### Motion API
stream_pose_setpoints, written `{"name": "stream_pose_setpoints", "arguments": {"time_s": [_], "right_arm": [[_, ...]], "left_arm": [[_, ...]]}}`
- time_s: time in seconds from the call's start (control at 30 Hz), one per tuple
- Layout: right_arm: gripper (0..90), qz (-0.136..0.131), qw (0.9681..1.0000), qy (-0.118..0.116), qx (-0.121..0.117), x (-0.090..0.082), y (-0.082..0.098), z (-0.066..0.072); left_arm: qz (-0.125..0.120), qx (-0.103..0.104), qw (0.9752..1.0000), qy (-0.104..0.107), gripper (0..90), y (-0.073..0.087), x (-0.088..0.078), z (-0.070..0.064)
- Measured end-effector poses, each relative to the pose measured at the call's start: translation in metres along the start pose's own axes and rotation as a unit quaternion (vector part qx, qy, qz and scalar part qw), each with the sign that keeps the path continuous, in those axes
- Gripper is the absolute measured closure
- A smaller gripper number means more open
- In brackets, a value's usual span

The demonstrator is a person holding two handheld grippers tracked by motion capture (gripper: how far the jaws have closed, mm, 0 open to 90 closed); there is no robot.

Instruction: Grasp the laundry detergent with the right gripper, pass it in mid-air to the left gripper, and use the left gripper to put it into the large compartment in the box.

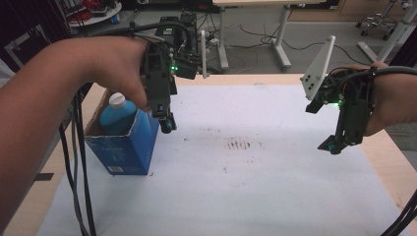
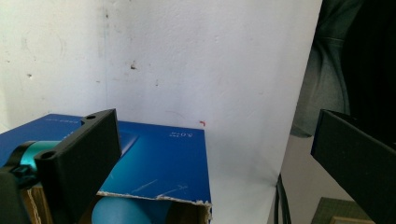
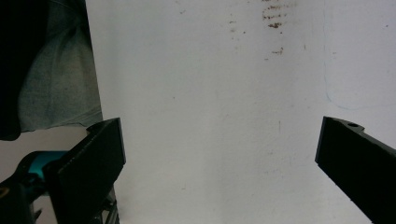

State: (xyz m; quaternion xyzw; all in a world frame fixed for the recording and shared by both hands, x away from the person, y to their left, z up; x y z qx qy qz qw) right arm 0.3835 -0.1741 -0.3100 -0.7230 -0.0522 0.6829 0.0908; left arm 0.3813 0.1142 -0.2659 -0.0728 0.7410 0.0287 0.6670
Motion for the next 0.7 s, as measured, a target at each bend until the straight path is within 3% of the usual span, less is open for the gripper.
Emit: {"name": "stream_pose_setpoints", "arguments": {"time_s": [0.7], "right_arm": [[0.7, 0.001, 1.0000, -0.002, 0.003, 0.0012, -0.0005, -0.0025]], "left_arm": [[0.005, 0.002, 1.0000, 0.000, 1.6, -0.0011, 0.0029, 0.0034]]}}
Point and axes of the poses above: each handheld gripper's, and its own axes: x roughly forward along the jaws, y roughly out of its underside, z roughly to its left, the point moved 6 cm from there along x, roughly forward along the jaws, and after that the axes turned 4 degrees about y, right-handed, at the moved point
